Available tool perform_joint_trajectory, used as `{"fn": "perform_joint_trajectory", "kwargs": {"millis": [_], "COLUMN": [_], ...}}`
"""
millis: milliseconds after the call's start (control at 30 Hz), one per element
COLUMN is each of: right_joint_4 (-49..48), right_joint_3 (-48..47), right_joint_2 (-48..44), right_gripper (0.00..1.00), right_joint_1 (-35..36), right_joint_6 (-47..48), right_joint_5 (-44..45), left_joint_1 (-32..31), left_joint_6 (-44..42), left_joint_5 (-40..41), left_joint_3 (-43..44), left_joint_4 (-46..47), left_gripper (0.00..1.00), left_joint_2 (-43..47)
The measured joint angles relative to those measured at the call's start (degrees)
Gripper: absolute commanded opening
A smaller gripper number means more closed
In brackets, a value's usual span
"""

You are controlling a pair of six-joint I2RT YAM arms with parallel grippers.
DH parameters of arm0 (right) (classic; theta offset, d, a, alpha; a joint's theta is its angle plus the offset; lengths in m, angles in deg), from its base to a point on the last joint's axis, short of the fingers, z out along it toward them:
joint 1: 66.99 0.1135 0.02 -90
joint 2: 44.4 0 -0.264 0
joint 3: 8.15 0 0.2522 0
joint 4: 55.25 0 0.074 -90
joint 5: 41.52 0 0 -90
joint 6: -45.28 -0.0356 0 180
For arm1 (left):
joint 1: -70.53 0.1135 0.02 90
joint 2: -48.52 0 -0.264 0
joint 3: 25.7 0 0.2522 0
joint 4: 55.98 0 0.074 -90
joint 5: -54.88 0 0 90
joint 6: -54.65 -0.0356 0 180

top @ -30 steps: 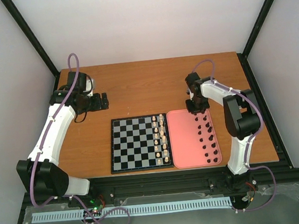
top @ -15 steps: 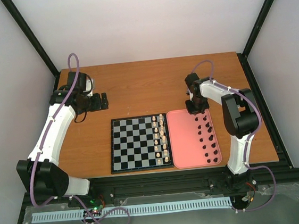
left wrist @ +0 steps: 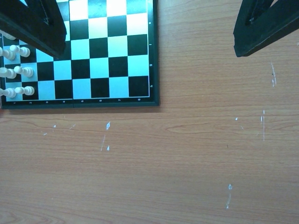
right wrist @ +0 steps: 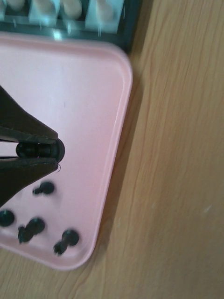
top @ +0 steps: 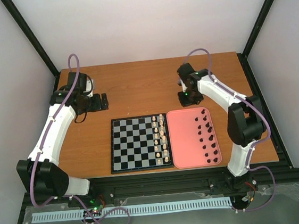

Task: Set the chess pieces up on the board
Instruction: Pick up the chess piece from the storage box, then place the chess piece on the chessboard.

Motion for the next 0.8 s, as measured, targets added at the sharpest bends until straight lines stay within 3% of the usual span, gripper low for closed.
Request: {"fn": "perform_joint_trajectory", "kwargs": {"millis": [333,467,667,800], "right_joint_4": [6.8,9.0,12.9,14.8], "right_joint_3": [-17.0,-25.8,-40.5,-48.9], "right_joint_2": [2.4,8.9,21.7,28.5], "right_gripper": [0.03,0.03,0.03,0.03], "right_joint_1": [15.4,19.2,24.4,27.6], "right_joint_6": [-2.3,-2.4,-2.3,-2.3], "right_joint_5": [-1.0,-1.9,-3.9,-6.2], "left_joint_1": [0.2,2.6,12.2,13.4], "left_joint_6": [2.6,4.6,8.4,10.4], "left_joint_5": [3.5,3.8,3.6,3.4], "left_joint_3": [-4.1,-5.9,-10.1,-12.7], "left_joint_4": [-0.4,-0.6,-0.7,-0.8], "left_gripper": [1.0,1.0,1.0,1.0], "left_joint_2": [0.9,1.4,1.5,2.6]}}
